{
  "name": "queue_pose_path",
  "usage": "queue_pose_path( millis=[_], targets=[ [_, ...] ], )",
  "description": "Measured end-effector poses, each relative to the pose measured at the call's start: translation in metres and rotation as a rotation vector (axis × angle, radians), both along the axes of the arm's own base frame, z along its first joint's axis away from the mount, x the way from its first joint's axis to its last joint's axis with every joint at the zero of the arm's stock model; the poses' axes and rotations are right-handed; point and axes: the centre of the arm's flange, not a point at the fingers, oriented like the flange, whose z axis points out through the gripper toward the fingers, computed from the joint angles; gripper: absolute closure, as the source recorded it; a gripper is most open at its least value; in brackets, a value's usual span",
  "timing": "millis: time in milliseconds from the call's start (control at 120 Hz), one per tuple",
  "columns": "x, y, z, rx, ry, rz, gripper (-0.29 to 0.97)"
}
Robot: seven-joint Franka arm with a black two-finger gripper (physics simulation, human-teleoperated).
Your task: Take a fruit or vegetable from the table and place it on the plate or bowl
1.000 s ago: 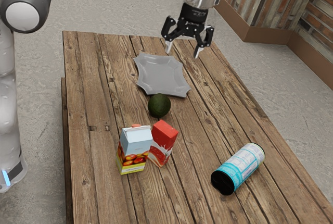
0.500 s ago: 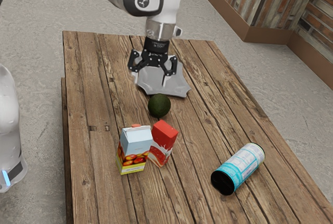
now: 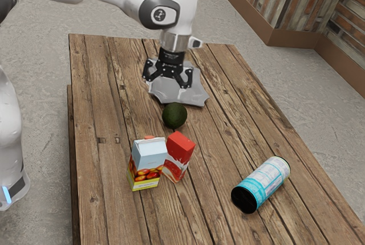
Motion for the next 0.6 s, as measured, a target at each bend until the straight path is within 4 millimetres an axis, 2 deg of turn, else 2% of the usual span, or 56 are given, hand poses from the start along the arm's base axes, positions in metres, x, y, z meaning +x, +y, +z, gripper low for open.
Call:
queue_pose_path(
  millis=[83, 208, 600],
  targets=[
    [-0.004, -0.006, -0.001, -0.005, -0.015, -0.03, 0.0],
    [0.007, -0.016, -0.019, -0.026, -0.014, -0.074, 0.0],
    [0.027, -0.018, -0.066, -0.071, 0.013, -0.124, 0.0]
  ],
)
